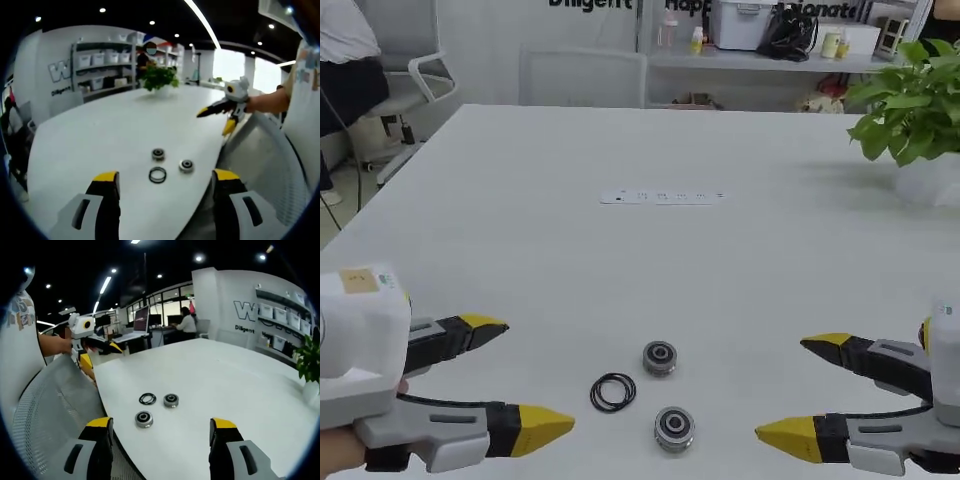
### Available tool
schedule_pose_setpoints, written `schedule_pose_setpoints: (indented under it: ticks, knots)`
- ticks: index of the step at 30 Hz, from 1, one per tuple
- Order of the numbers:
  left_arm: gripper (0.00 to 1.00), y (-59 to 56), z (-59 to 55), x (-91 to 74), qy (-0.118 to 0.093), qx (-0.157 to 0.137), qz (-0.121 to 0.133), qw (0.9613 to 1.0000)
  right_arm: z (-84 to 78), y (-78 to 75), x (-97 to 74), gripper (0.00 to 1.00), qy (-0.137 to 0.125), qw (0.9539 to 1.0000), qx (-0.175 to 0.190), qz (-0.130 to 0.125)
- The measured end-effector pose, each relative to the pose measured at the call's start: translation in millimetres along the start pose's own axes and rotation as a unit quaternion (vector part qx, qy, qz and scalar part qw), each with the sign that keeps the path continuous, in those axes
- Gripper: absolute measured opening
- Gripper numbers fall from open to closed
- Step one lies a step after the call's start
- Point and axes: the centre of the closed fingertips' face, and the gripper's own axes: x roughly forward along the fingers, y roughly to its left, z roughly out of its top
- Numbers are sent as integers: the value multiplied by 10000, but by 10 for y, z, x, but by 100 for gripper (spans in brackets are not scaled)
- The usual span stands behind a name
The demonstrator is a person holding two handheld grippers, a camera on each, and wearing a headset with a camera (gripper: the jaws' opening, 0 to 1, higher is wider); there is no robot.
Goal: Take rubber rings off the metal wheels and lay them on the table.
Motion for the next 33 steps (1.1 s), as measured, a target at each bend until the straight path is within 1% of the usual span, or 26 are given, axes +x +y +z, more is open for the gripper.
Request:
schedule_pose_setpoints:
  ticks: [5, 12, 16, 22, 26, 33]
  knots:
    - [76, -25, -36, -17, 21, 28, 6, 10000, -27, 23, -17, 78, 86, 9999, -114, 4]
    - [76, -14, -43, -53, 30, 146, 99, 9998, -87, 23, -33, 79, 187, 9995, -239, 48]
    - [76, -19, -28, -70, 3, 149, 124, 9998, -92, 21, -45, 79, 174, 9995, -243, 46]
    - [76, -13, -42, -71, 25, 175, 183, 9997, -149, -9, -73, 80, 162, 9997, -167, 1]
    - [76, -19, -47, -68, 47, 217, 196, 9996, -161, -10, -92, 80, 132, 9999, -103, -29]
    - [76, -8, -52, -69, 48, 201, 225, 9995, -172, -13, -100, 80, 122, 9999, -88, -51]
